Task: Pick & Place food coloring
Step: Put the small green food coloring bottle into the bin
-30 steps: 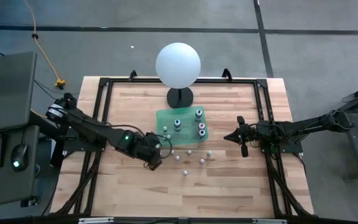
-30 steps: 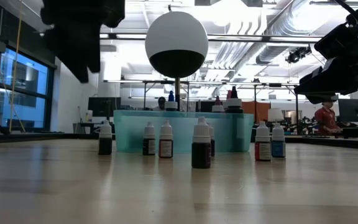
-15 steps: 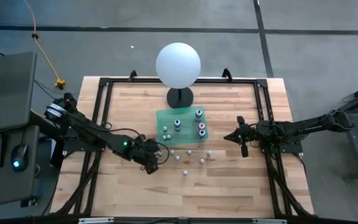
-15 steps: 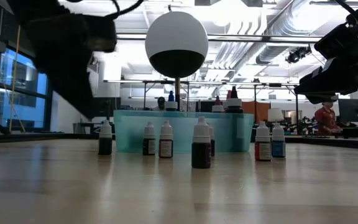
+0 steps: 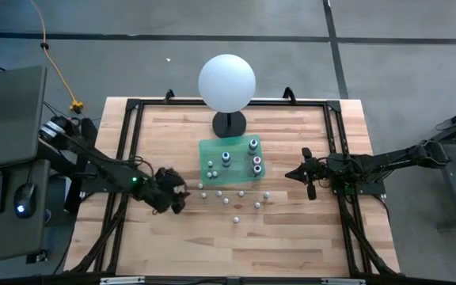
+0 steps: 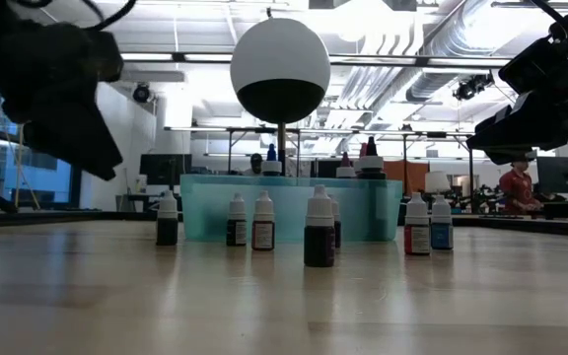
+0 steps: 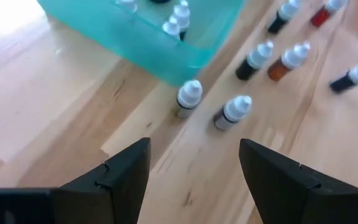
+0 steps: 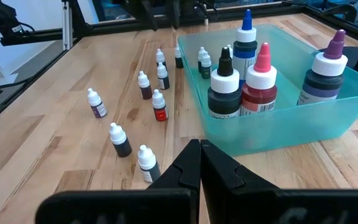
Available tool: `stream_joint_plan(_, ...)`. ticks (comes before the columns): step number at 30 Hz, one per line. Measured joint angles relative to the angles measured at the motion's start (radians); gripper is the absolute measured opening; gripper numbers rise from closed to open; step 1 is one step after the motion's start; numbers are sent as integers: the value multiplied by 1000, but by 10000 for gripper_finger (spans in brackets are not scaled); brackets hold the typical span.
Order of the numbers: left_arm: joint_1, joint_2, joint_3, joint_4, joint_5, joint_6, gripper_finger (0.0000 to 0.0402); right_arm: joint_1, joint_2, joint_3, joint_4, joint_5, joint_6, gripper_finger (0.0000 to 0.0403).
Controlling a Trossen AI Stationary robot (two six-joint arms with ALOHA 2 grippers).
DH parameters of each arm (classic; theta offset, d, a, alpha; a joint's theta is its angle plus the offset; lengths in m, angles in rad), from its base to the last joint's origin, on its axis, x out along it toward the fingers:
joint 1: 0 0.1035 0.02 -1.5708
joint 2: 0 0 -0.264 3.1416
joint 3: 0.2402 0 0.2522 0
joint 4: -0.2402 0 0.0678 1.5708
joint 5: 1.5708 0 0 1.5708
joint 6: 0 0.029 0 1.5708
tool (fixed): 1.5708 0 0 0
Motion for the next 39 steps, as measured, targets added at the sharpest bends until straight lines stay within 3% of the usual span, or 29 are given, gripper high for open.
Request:
stream_joint_plan(5, 2, -30, -134, 218, -6, 18, 243, 0, 0, 0, 0, 0, 0, 0)
stream_joint_plan(11, 2, -28, -207, 355, -57, 115, 243, 0, 0, 0, 0, 0, 0, 0)
stream_joint_plan(17, 2, -28, -215, 366, -114, 294, 243, 0, 0, 0, 0, 0, 0, 0)
stream_joint_plan(23, 2, -28, -215, 345, -86, 407, 243, 0, 0, 0, 0, 0, 0, 1)
stream_joint_plan(32, 2, -28, -214, 413, -85, 396, 243, 0, 0, 0, 0, 0, 0, 0)
stream_joint_plan(39, 2, 32, -214, 424, -88, 502, 243, 0, 0, 0, 0, 0, 0, 1)
